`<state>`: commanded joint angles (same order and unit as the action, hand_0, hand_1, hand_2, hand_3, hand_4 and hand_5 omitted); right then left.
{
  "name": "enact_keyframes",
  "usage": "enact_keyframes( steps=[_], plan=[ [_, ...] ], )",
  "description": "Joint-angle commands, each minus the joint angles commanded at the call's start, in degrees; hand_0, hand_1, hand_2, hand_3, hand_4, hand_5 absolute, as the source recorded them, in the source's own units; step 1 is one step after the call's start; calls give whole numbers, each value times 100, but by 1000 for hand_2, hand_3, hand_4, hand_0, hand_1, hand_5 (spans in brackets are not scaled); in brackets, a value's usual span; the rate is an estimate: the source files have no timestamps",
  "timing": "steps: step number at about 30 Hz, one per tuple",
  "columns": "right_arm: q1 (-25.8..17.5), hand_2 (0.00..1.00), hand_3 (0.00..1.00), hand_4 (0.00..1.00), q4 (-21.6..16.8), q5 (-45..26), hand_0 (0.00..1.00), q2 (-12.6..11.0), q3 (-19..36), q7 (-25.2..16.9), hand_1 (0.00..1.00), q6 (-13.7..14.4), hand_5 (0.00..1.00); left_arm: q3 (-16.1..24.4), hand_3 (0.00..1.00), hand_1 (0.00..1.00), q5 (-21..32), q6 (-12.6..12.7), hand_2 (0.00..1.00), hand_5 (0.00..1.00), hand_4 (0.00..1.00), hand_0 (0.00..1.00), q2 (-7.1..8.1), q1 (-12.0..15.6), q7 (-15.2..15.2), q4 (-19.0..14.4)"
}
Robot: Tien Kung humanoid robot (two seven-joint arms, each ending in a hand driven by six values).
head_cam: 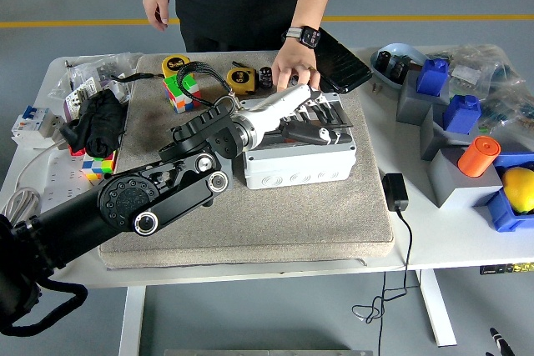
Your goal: Fetch the battery,place it into the box,close the lid of the box
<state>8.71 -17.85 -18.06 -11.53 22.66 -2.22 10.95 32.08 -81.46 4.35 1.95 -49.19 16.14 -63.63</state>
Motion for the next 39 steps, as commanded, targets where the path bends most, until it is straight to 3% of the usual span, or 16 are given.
enact_keyframes(
  steps=[14,15,26,27,32,33,38,39],
  plan=[
    [-5,654,593,998,-4,1,728,-3,-2,-3,666,-9,622,-35,574,570,200,44,608,535,975,272,2,27,-113,36],
    [-8,654,593,998,-4,0,728,-3,-3,-3,666,-9,622,-32,587,605,224,54,617,514,967,320,3,28,-130,31],
    [3,654,593,998,-4,-4,728,0,-4,2,666,-12,621,-72,594,633,539,143,623,508,965,374,-8,35,-332,109],
    [3,654,593,998,-4,-2,728,-1,-5,1,666,-13,621,-90,617,672,612,150,645,501,965,485,-11,40,-384,133],
    [2,654,593,998,-7,-3,728,-4,2,-2,666,-17,621,0,617,672,848,222,645,501,965,485,7,87,-796,99],
    [1,654,593,998,-8,-5,728,-4,3,-4,666,-18,620,65,745,801,888,246,763,487,963,759,17,100,-907,56],
    [3,654,593,998,-6,9,728,-4,-11,-2,666,-18,620,592,745,801,1043,355,763,487,963,759,136,283,-1467,-366],
    [3,654,593,998,-5,9,728,-2,-10,-2,666,-17,619,750,781,840,1070,375,834,476,966,835,172,367,-1553,-484]
  ],
)
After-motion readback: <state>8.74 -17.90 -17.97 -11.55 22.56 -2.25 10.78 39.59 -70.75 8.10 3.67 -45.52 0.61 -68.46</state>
